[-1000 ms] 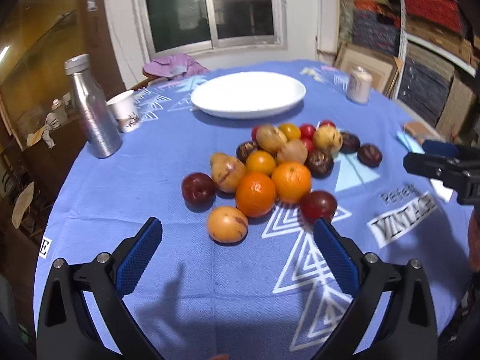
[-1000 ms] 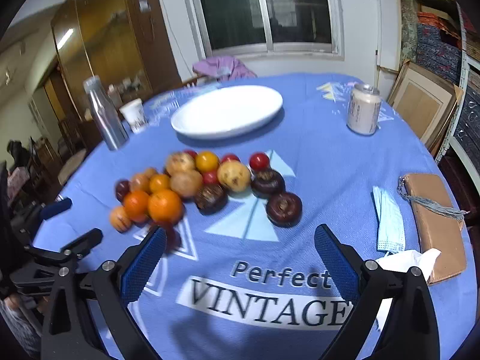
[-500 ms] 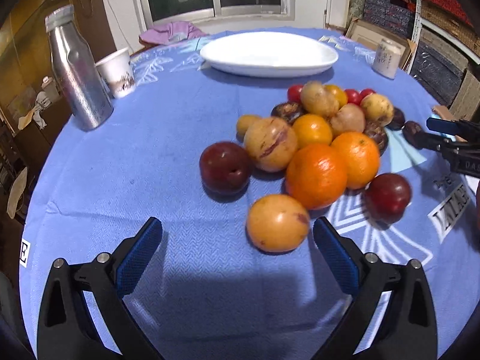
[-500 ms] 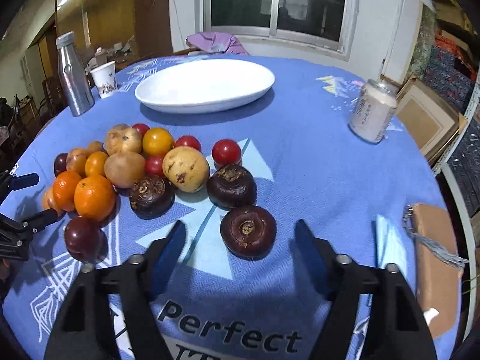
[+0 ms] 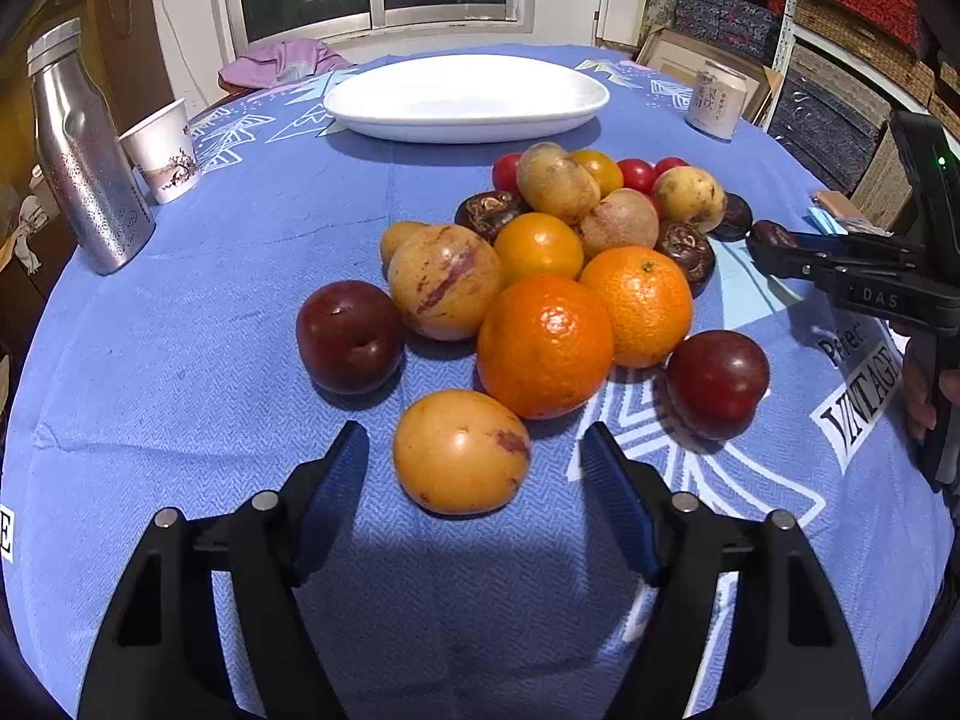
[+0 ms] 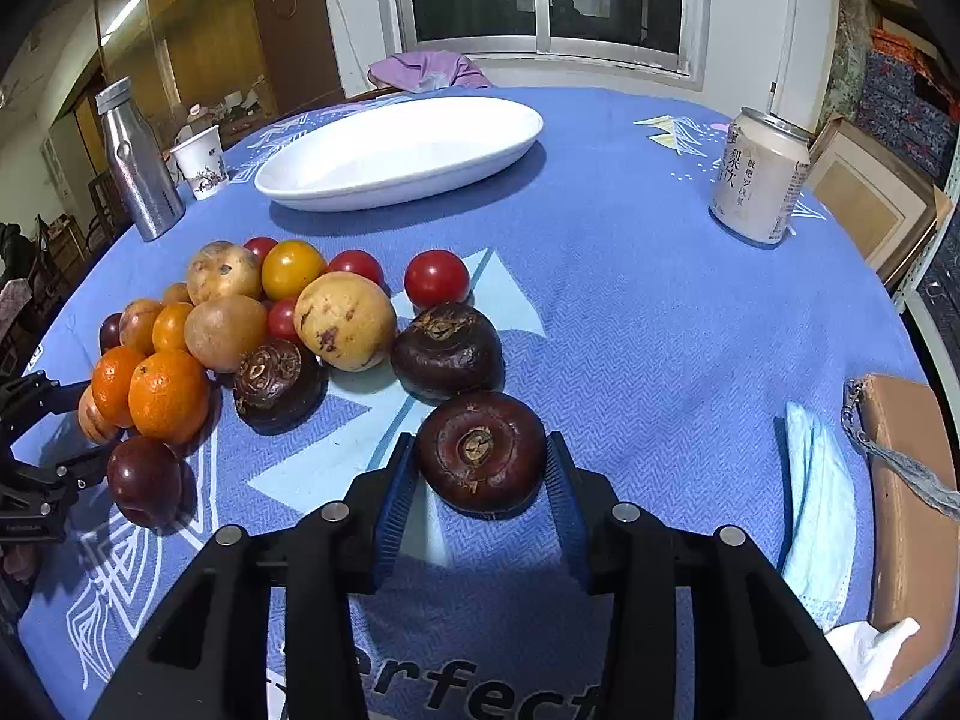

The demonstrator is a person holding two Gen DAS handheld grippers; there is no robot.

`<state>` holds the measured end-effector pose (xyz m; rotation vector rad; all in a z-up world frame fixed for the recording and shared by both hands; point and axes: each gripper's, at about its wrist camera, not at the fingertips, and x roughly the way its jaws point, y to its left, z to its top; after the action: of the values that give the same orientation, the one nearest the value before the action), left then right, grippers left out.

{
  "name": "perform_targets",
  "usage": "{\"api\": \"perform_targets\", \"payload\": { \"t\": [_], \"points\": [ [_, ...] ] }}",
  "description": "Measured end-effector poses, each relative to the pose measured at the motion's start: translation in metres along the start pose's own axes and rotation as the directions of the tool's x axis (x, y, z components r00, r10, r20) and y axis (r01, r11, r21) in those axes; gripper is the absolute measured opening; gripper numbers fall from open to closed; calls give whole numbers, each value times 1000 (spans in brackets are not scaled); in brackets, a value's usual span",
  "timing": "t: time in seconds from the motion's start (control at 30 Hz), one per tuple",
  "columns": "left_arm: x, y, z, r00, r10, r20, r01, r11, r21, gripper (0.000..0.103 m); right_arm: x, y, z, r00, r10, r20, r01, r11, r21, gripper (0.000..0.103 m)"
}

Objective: Organize fruits
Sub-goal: 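Grasp a dark brown round fruit with the right tool while the left tool grasps a yellow-orange fruit, then carry both fruits onto the white plate and open both tools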

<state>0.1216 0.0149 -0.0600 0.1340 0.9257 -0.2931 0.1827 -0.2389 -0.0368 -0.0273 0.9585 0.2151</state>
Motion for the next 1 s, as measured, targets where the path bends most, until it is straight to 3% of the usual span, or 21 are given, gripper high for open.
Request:
{"api": "perform_targets", "payload": {
  "t": [0.07,0.13,0.23,0.27,0.3,0.4,0.47,0.5,0.53,0.57,0.6,0.77,1.0],
  "points": [
    [1,1,0,1000,-13,3,13,1000,0,74,0,-1,-1,1000,0,0,0,1000,1,44],
    [2,1,-1,999,-55,4,55,998,9,83,1,0,-2,1000,-8,-3,8,1000,-7,45],
    [5,-9,0,1000,14,-10,-14,999,51,92,1,-1,-2,1000,0,-5,0,1000,-6,47],
    [8,-6,1,999,24,-22,-23,999,28,99,1,-1,-1,1000,11,-6,-11,1000,-4,51],
    [9,0,2,1000,-4,-27,4,1000,-3,99,2,-2,-1,1000,24,-7,-24,1000,-4,52],
    [9,0,2,1000,6,-19,-6,1000,5,99,6,12,-1,999,17,-28,-19,997,-80,74],
    [8,2,2,1000,8,-14,-8,1000,-3,99,7,19,0,1000,-1,-30,-2,994,-111,77],
    [7,0,2,1000,18,-9,-18,1000,-2,98,6,15,0,999,19,-26,-22,996,-89,76],
    [5,0,2,1000,13,-1,-13,1000,1,92,4,10,0,999,35,-16,-36,997,-63,66],
    [2,0,2,1000,12,15,-12,1000,0,70,2,5,0,999,31,-7,-32,999,-37,50],
    [-2,1,2,1000,-3,30,3,1000,1,52,1,0,1,1000,25,1,-25,1000,-9,44],
    [-6,2,1,999,-7,36,7,1000,2,40,0,0,0,1000,32,2,-31,999,-25,44],
    [-38,12,11,991,-68,117,71,997,-22,40,-28,-4,8,992,108,69,-109,994,9,43]
  ]
}}
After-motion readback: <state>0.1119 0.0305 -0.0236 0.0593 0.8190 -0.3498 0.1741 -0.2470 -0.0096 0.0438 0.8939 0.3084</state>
